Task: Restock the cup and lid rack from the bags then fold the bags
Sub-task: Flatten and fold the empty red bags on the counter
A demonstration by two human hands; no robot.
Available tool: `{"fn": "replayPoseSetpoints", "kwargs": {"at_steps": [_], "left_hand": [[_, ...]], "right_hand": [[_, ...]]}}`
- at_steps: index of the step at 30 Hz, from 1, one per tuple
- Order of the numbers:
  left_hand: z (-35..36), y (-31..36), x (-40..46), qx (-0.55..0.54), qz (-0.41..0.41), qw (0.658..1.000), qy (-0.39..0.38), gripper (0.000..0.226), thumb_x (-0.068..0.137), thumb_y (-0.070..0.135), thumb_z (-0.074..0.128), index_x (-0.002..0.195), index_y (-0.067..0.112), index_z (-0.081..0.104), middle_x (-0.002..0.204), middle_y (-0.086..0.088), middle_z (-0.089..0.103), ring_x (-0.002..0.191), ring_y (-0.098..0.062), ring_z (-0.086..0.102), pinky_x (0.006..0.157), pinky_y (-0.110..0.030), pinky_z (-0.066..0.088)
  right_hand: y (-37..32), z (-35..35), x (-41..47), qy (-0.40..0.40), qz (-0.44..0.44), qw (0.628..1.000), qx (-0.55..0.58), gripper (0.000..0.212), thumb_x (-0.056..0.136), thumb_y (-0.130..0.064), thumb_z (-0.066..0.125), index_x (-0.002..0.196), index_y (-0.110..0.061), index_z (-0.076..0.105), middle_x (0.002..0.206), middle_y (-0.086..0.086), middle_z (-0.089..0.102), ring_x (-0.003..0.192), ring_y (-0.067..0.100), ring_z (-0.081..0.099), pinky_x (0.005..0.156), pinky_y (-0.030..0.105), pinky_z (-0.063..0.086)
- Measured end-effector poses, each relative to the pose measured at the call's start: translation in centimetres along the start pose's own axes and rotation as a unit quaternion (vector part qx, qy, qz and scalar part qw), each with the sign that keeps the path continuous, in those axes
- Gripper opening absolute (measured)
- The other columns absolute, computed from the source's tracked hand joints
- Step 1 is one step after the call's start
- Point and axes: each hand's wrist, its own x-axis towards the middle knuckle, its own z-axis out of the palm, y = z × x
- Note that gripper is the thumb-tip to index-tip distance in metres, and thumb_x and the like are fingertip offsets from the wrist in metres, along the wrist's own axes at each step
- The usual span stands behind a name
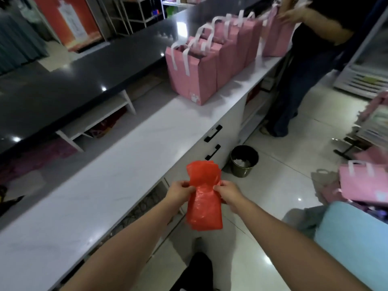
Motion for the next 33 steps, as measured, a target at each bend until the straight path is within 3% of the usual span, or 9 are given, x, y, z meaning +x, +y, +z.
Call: {"fn": "replayPoseSetpoints", "kwargs": {"at_steps": [3,7,12,16,19,22,25,29,33], "left_hand": [[2.1,2.7,3.9,0.032,0.025,0.998,-0.040,0.012,0.086,0.013,0.072,0.082,0.024,0.071,0.077,0.001,0.072,0.063,-0.008,0.064,0.057,-0.022,0.050],[4.2,6.1,8.7,0.034,0.025,0.995,-0.095,0.008,0.086,0.009,0.069,0.083,0.016,0.072,0.068,0.003,0.069,0.058,-0.009,0.062,0.053,-0.021,0.048],[7.3,9.9,13.3,0.015,0.010,0.984,-0.177,0.017,0.091,0.007,0.064,0.105,0.000,0.069,0.087,-0.015,0.065,0.082,-0.025,0.061,0.077,-0.035,0.050],[10.2,12.6,15.1,-0.033,-0.045,0.977,-0.207,0.006,0.090,0.011,0.064,0.088,0.012,0.069,0.079,-0.007,0.065,0.074,-0.019,0.062,0.077,-0.032,0.052],[12.8,15.2,16.7,-0.067,-0.082,0.969,-0.223,0.017,0.094,0.018,0.059,0.079,0.020,0.065,0.069,0.004,0.063,0.065,-0.012,0.058,0.080,-0.030,0.046],[15.7,17.7,18.5,-0.087,-0.126,0.960,-0.235,0.022,0.100,0.022,0.047,0.084,0.019,0.062,0.076,0.002,0.060,0.069,-0.013,0.054,0.085,-0.031,0.041],[18.7,20.1,20.4,-0.115,-0.138,0.957,-0.228,0.017,0.097,0.023,0.049,0.087,0.016,0.060,0.079,0.000,0.060,0.072,-0.016,0.055,0.087,-0.034,0.041],[23.3,22.6,22.1,-0.133,-0.125,0.954,-0.236,0.023,0.097,0.040,0.061,0.090,0.019,0.068,0.080,0.003,0.070,0.076,-0.013,0.066,0.080,-0.032,0.048],[27.7,23.8,23.5,-0.105,-0.104,0.966,-0.213,0.027,0.091,0.034,0.074,0.107,0.014,0.070,0.091,-0.002,0.077,0.084,-0.017,0.074,0.075,-0.031,0.055]], "right_hand": [[-1.2,-2.7,2.6,0.031,0.011,0.999,0.019,0.012,0.094,-0.003,0.059,0.101,-0.004,0.069,0.087,0.010,0.069,0.076,0.022,0.065,0.074,0.036,0.057],[-3.0,-5.6,5.7,0.072,0.034,0.996,0.043,0.010,0.094,-0.006,0.061,0.100,-0.008,0.069,0.085,0.009,0.068,0.075,0.021,0.065,0.073,0.035,0.057],[-4.7,-9.3,9.1,0.113,0.050,0.990,0.071,0.010,0.096,-0.006,0.060,0.089,-0.010,0.066,0.088,0.011,0.071,0.078,0.023,0.067,0.075,0.038,0.058],[-5.3,-12.9,11.5,0.139,0.063,0.985,0.082,0.017,0.096,-0.005,0.058,0.086,-0.015,0.068,0.089,0.010,0.072,0.076,0.022,0.067,0.070,0.035,0.058],[-5.9,-16.6,13.5,0.145,0.065,0.984,0.085,0.020,0.097,-0.005,0.057,0.081,-0.015,0.064,0.088,0.009,0.072,0.075,0.022,0.066,0.067,0.032,0.057],[-6.7,-20.4,15.8,0.133,0.077,0.983,0.101,0.018,0.098,-0.006,0.057,0.084,-0.014,0.066,0.091,0.009,0.072,0.079,0.023,0.067,0.068,0.033,0.057],[-7.7,-24.5,18.6,0.110,0.073,0.985,0.107,0.018,0.099,-0.005,0.057,0.090,-0.015,0.068,0.095,0.011,0.073,0.082,0.023,0.069,0.067,0.033,0.057],[-9.6,-30.2,21.9,0.069,0.075,0.990,0.098,0.023,0.099,-0.003,0.056,0.120,0.006,0.062,0.116,0.024,0.069,0.101,0.035,0.068,0.092,0.047,0.056],[-10.8,-34.8,24.3,-0.008,0.100,0.991,0.088,0.020,0.101,-0.008,0.055,0.118,-0.005,0.065,0.115,0.017,0.071,0.094,0.025,0.069,0.075,0.034,0.059]]}}
